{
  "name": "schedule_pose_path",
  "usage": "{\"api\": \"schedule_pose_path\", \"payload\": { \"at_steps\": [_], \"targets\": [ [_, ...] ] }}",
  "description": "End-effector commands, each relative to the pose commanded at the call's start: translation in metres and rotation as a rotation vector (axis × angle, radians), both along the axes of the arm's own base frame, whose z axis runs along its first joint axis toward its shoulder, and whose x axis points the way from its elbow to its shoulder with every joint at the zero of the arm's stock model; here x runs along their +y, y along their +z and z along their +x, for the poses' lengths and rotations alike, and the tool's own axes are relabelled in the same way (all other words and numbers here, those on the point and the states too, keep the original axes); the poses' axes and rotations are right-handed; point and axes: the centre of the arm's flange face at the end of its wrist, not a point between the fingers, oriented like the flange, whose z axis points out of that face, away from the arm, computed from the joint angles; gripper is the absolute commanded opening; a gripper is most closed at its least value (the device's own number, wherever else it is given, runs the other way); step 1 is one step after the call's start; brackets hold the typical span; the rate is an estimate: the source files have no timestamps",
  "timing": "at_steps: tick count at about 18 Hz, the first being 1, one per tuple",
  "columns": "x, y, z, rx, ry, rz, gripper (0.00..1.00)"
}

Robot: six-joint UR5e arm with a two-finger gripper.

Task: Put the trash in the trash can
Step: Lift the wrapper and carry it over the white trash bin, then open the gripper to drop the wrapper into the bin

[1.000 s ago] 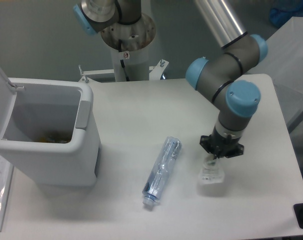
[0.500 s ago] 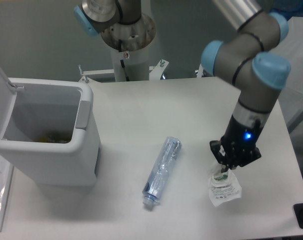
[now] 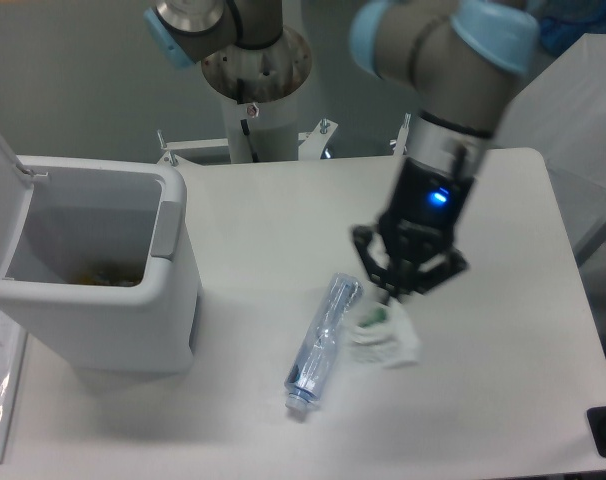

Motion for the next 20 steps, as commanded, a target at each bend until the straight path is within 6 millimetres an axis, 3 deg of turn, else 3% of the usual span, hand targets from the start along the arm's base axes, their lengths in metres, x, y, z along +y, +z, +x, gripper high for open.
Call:
{"api": "schedule_pose_path", "payload": {
  "at_steps": [5,9,10,15,16,19,20],
  "targets": [
    [0.005,0.034,0.073,0.032,-0.080,0.026,0.04],
    [0.006,0.044,0.126,0.021,-0.145,0.021,0.04],
    [0.005,0.045,0.143,0.023,-0.165,0.022,0.09],
    [0.003,0.044,0.187,0.027,-0.226,0.019,0.43],
    [0.004,0.042,0.190,0.027,-0.232,0.016,0.68],
    [0.004,0.040,0.191,0.016,-0.230,0.014,0.97],
    [0.004,0.037,0.191,0.009,-0.222,0.006,1.00]
  ]
}}
